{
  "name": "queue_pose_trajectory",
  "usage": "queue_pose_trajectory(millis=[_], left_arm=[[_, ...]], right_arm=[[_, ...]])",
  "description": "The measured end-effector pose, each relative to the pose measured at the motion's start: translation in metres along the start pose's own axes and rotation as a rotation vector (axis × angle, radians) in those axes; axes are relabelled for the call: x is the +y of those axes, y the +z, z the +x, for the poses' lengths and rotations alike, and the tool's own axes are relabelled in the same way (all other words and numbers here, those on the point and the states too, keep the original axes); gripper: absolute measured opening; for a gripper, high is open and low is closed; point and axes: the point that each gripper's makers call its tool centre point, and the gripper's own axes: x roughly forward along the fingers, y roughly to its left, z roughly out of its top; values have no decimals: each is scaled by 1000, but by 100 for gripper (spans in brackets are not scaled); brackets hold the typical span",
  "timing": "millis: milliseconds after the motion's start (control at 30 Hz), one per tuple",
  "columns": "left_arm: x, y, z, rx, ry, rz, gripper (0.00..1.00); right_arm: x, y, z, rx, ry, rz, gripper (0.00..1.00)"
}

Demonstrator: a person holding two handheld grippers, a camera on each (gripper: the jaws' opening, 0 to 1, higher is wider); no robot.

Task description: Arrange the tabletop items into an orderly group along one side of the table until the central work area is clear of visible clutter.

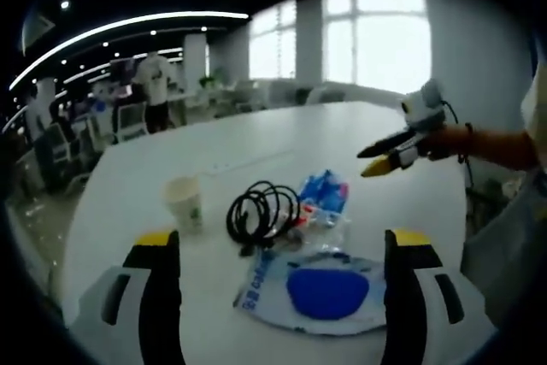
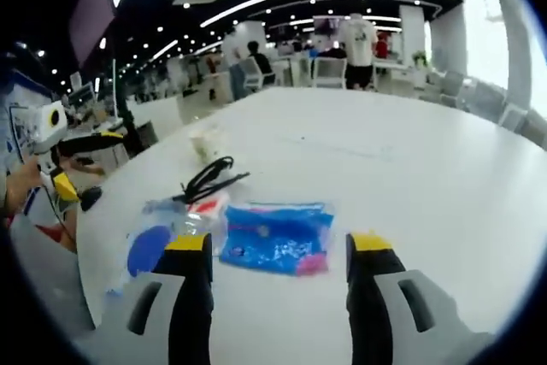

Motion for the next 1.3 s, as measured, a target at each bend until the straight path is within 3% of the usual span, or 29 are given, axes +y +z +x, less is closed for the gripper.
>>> queue_pose_trajectory(millis=[67, 167, 467, 767, 833, 900, 1000, 1133, 1300], left_arm=[[7, -1, -5, 14, 39, -15, 98], [11, 2, -10, -7, 51, -37, 99], [16, -8, -17, 27, 72, -74, 99], [9, -16, -14, 55, 42, -44, 99], [9, -17, -14, 58, 36, -42, 98], [11, -16, -14, 51, 43, -36, 98], [14, -15, -15, 38, 49, -40, 98], [20, -20, -16, 48, 61, -53, 98], [21, -20, -18, 41, 67, -62, 97]], right_arm=[[-7, -5, 5, 4, 5, 5, 60], [-12, -7, 11, -8, 3, 5, 58], [-18, -18, 38, -6, 3, -32, 49], [-28, -39, 64, 63, -28, -36, 34], [-30, -43, 67, 80, -34, -9, 31], [-34, -50, 68, 112, -59, -46, 25], [-32, -52, 70, 109, -45, 27, 21], [-34, -51, 70, 112, -56, -11, 21], [-29, -50, 68, 131, -79, -50, 5]])
